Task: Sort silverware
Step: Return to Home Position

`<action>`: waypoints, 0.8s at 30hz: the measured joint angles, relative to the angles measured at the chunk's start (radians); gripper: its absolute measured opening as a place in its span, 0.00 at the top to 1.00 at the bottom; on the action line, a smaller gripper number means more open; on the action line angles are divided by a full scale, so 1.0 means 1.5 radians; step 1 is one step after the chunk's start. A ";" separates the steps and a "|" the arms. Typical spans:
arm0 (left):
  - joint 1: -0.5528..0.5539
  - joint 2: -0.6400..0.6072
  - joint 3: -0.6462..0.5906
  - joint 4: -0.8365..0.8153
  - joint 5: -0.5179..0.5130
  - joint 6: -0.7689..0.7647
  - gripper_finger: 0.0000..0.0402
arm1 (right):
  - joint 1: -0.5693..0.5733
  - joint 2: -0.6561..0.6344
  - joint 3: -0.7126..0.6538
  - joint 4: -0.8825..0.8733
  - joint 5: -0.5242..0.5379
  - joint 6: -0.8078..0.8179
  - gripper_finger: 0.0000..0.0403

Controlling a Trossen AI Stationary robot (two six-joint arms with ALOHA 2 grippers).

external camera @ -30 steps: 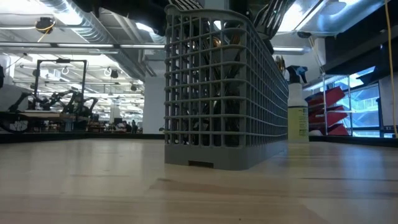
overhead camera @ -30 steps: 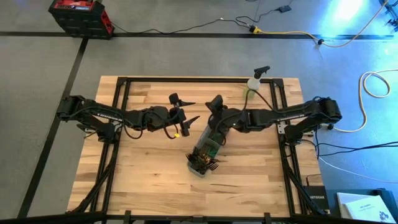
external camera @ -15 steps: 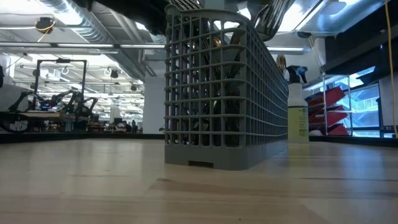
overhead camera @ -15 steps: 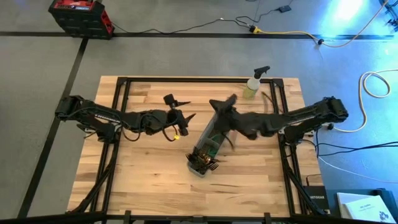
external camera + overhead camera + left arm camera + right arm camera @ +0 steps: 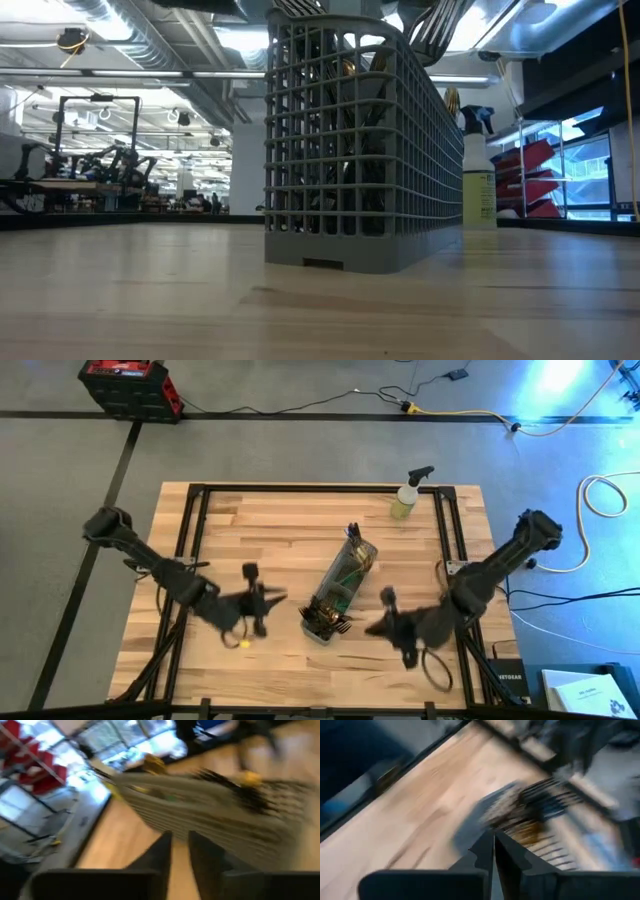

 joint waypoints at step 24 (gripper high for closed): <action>-0.109 0.344 0.000 0.073 -0.029 -0.259 1.00 | -0.058 0.357 -0.077 0.137 0.212 -0.040 1.00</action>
